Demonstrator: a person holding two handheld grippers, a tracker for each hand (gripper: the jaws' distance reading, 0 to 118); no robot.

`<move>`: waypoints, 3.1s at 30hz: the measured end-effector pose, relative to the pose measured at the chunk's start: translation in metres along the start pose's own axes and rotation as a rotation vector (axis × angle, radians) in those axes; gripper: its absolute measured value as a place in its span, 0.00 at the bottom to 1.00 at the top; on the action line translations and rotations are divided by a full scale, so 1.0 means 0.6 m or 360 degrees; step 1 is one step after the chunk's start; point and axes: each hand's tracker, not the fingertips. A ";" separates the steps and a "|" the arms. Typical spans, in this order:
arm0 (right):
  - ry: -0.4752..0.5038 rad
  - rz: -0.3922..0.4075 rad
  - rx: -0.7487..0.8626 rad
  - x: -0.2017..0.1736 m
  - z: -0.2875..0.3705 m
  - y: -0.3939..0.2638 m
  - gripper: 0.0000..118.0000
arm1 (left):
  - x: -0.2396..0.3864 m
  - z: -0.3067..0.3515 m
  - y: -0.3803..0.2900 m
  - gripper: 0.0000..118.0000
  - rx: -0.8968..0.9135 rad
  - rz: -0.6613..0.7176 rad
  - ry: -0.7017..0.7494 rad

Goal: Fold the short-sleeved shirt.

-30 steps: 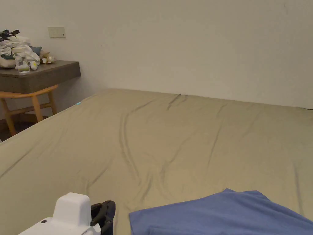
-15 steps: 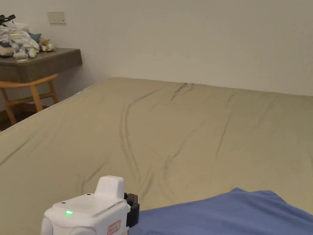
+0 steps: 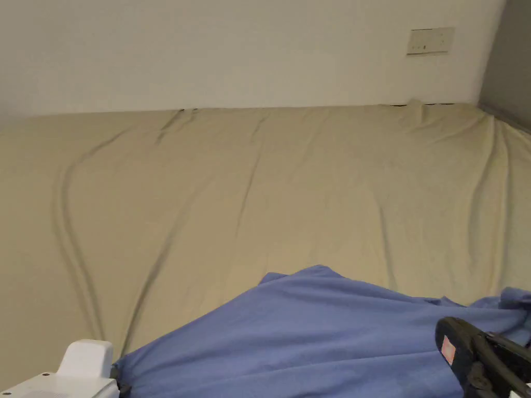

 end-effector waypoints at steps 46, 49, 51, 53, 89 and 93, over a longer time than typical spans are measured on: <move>-0.0378 0.0148 -0.0099 0.284 0.098 0.269 0.06 | -0.271 0.423 0.254 0.01 0.0812 0.0598 -0.0120; -0.0426 0.0191 0.0032 0.254 0.143 0.348 0.06 | -0.326 0.481 0.298 0.01 0.0920 0.0675 -0.0081; -0.0447 0.0227 0.0111 0.244 0.160 0.396 0.06 | -0.355 0.502 0.330 0.01 0.0938 0.0704 -0.0057; -0.0439 0.0167 0.0133 0.245 0.155 0.441 0.06 | -0.373 0.511 0.362 0.01 0.0959 0.0717 -0.0025; -0.0874 0.0265 0.0270 0.394 -0.482 0.377 0.06 | -0.187 -0.145 0.555 0.01 0.0822 0.0335 0.0310; -0.0878 0.0222 0.0179 0.415 -0.453 0.278 0.06 | -0.166 -0.139 0.462 0.01 0.0827 0.0350 0.0200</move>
